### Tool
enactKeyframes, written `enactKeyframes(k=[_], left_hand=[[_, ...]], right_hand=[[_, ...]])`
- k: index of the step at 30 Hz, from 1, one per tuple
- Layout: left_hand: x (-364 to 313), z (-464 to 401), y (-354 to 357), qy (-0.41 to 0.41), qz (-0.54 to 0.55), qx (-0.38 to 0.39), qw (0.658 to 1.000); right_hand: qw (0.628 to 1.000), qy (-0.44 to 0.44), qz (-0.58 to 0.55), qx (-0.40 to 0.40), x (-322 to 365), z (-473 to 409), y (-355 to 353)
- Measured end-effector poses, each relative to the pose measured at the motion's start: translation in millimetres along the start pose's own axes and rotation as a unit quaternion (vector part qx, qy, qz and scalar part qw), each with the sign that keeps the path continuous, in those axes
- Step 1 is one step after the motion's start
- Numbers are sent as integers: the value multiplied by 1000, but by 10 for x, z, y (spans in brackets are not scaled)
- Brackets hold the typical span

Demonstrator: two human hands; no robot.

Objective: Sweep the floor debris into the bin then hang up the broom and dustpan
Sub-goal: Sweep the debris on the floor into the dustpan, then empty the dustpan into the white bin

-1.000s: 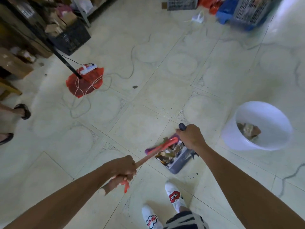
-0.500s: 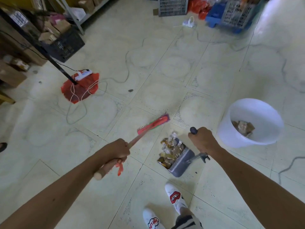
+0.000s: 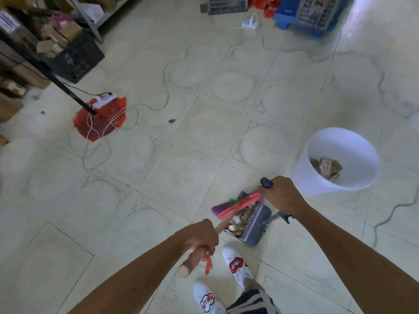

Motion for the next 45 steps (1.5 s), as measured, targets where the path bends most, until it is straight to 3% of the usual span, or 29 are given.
enactKeyframes(k=[7,12,15,20,26,30,37,41,44,45], left_hand=[[233,130,44,-61,100,42,992],[105,472,-305,15,-14,15,1000],[-73,715,-442,51,-22,16,998],[-559,1129,-468,47,-135,-24,989],[-968,1787,-345,45,-181,-68,980],[-1329,2324,-353,87,-252,-107,958],[-2001,2806,419,157,-267,-110,945],[-2381,2740,1009,196,-263,-115,938],[-2679,2671,1486,240,-315,-152,906],[-2750,2620,1664,239,-308,-140,910]], right_hand=[[999,-21,-28,6,-56,218,17],[998,-18,-57,-32,-31,478,-165],[994,-26,-77,-69,70,642,-344],[988,-17,-70,-138,221,913,-751],[963,-23,-134,-232,394,1443,-1328],[941,-35,-135,-307,455,1937,-1942],[895,-28,-118,-429,343,2527,-2724],[882,-11,-105,-460,69,2741,-3070],[880,13,-100,-464,-228,2865,-3277],[881,20,-96,-463,-329,2897,-3330]])
Point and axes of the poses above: each hand's wrist, its own z-axis away from the middle knuckle, its own y-axis out of the palm, x = y × z, the point moved 5 cm from there along -z, towards the middle knuckle
